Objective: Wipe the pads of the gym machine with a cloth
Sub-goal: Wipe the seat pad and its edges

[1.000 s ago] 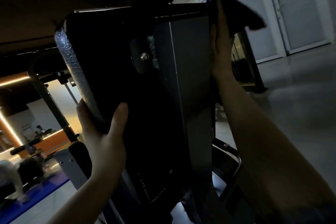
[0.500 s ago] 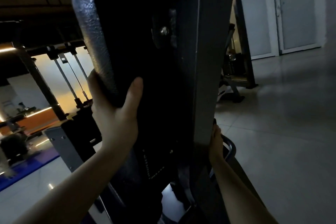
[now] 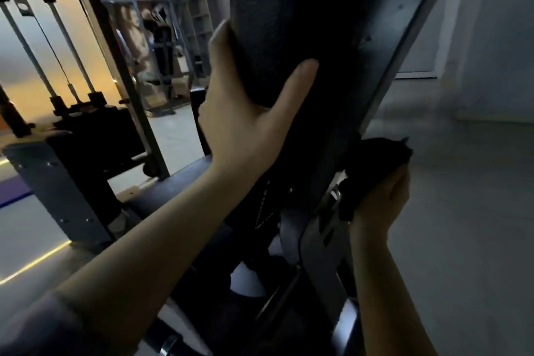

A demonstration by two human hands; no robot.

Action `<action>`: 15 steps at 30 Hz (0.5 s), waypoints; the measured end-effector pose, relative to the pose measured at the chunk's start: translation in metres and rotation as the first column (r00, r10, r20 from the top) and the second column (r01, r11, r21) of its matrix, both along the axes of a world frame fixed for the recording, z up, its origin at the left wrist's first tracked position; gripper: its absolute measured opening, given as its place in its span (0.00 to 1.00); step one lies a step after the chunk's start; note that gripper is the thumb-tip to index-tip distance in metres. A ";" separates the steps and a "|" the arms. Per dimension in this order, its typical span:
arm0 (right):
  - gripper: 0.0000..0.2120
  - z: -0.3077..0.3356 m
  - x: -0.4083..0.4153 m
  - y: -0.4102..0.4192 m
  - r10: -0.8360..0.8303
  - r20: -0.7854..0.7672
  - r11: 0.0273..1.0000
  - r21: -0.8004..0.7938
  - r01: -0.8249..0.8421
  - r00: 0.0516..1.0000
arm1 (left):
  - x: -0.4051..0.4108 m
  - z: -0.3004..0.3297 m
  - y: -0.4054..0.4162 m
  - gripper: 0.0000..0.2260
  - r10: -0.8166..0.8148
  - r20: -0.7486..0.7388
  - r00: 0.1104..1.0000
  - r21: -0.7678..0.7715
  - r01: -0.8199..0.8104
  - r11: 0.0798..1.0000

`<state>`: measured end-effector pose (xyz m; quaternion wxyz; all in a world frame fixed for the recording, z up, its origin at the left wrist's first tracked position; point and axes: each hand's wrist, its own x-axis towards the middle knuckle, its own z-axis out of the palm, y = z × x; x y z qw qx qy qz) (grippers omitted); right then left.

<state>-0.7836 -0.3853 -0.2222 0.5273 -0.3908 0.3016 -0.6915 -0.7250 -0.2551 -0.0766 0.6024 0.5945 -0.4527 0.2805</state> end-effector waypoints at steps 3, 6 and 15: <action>0.19 0.020 -0.020 0.058 -0.140 0.067 0.978 -0.144 0.149 0.988 | 0.013 -0.006 0.016 0.30 -0.219 0.032 0.975 0.102 0.215 0.971; 0.16 0.017 -0.005 0.120 -0.115 -0.059 0.904 -0.419 0.080 0.992 | 0.051 -0.047 0.039 0.22 -0.409 -0.125 0.904 0.232 0.427 0.874; 0.30 -0.062 0.095 0.172 -0.251 -0.516 0.909 -0.417 0.016 0.819 | 0.179 -0.224 0.170 0.40 0.031 0.384 0.923 0.835 -0.361 0.415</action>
